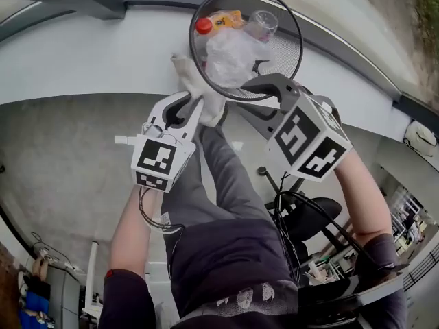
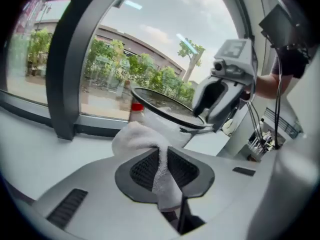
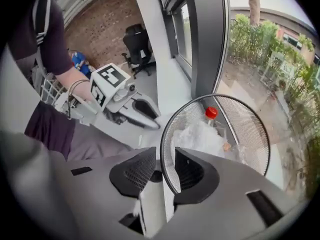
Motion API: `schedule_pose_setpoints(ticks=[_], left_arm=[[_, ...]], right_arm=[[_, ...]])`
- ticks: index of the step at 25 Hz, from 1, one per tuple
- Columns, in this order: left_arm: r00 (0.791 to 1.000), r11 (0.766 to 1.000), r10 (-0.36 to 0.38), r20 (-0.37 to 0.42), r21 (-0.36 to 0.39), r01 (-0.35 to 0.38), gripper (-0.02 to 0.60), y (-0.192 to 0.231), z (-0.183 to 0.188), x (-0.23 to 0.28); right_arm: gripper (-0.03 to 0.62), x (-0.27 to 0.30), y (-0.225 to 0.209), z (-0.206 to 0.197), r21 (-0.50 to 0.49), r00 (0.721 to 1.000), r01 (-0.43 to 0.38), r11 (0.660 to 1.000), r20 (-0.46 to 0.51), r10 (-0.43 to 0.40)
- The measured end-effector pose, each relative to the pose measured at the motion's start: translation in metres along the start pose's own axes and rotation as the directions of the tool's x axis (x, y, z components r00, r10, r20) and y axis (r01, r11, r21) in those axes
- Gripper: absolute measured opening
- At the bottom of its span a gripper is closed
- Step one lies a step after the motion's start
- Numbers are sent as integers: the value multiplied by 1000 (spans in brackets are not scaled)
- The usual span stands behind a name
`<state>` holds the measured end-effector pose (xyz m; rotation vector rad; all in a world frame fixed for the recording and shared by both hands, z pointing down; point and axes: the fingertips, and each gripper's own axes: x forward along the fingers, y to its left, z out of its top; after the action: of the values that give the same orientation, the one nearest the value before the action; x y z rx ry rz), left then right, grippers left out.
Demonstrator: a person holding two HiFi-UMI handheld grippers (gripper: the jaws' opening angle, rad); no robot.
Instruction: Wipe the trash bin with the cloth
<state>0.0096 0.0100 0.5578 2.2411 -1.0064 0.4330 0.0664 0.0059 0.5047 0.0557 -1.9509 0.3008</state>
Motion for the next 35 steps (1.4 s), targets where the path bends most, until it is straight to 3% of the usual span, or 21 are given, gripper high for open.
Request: schedule_pose_setpoints(ticks=[2,5,7,10,12,13,14,18,21,24,28,32,35], left_arm=[[994,995,102,49,11,-103,51,40,15,-20],[978,981,181,106,57,-187,51,76,39,-24],[981,980,162,108,98,-172,51,76,47,-10],[992,984,101,71,141,-111,51,59,42,13],[995,988,81,53,129,-88,51,49,31,22],[996,990,76,45,117,-80,51,44,25,24],[998,991,63,28,116,-66,51,39,16,25],[996,976,-40,-78,210,56,51,-6,-21,29],[994,983,-89,-63,156,98,51,-32,-24,30],[995,986,-88,-46,135,93,51,-43,-21,32],[998,993,-59,-32,102,62,51,-30,-20,23],[999,996,28,-16,91,-27,51,9,-18,-9],[994,989,106,14,104,-107,51,47,-6,-27]], right_arm=[[116,-17,-7,-9,-63,998,44,997,-31,-47],[185,-17,-23,-53,-206,971,87,975,-201,-129],[187,-5,-29,-75,-299,946,84,950,-275,-170],[186,18,-35,-78,-389,928,105,915,-292,-231],[165,30,-30,-69,-388,933,98,917,-285,-220],[82,33,-25,-64,-374,939,89,923,-277,-203],[62,34,-21,-59,-354,945,88,931,-265,-190],[44,38,-11,-27,-163,974,98,982,-187,-128],[43,46,-8,4,-28,987,98,995,-126,-100],[43,52,-11,31,16,991,106,994,-87,-104],[61,48,-6,40,-59,992,100,993,-75,-104],[66,12,6,32,-93,996,83,992,-36,-87],[74,-10,-11,-12,-288,967,140,947,-168,-194]])
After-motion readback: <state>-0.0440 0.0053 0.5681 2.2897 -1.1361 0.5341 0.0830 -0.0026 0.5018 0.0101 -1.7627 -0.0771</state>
